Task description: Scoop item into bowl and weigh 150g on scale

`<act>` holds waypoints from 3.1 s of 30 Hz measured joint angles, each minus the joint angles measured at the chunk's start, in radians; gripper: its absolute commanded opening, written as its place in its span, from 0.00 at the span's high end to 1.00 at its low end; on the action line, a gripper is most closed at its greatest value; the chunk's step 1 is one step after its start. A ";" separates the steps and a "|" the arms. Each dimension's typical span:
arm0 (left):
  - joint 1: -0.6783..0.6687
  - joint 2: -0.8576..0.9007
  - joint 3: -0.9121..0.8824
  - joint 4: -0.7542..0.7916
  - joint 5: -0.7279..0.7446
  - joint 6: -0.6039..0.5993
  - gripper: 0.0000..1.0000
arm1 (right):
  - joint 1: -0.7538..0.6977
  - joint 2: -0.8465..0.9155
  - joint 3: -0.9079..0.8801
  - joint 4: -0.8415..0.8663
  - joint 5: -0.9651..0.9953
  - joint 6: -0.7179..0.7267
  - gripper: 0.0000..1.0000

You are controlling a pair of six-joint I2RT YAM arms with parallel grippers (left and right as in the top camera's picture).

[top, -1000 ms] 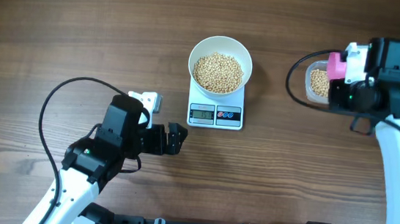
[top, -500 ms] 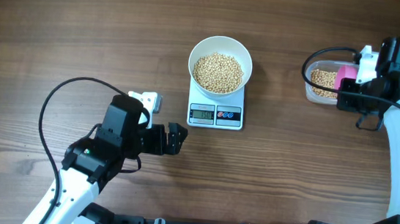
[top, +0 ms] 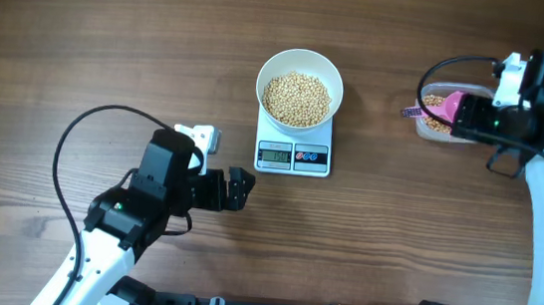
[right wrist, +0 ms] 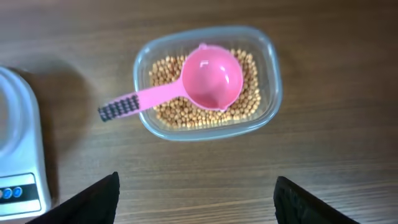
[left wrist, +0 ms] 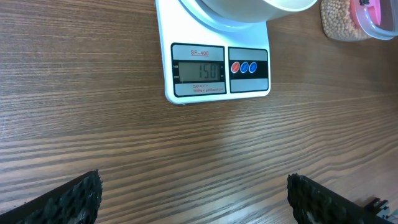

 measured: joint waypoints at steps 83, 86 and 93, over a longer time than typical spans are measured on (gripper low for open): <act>0.000 0.002 0.000 0.000 0.000 0.000 0.00 | 0.047 -1.070 -0.753 0.463 -0.218 0.034 0.00; 0.000 0.002 0.000 0.000 0.000 0.000 0.00 | 0.074 -1.170 -0.933 0.642 -0.225 0.003 0.00; 0.000 0.002 0.000 0.000 0.000 0.000 0.00 | 0.080 -1.386 -1.186 0.829 -0.228 -0.006 0.00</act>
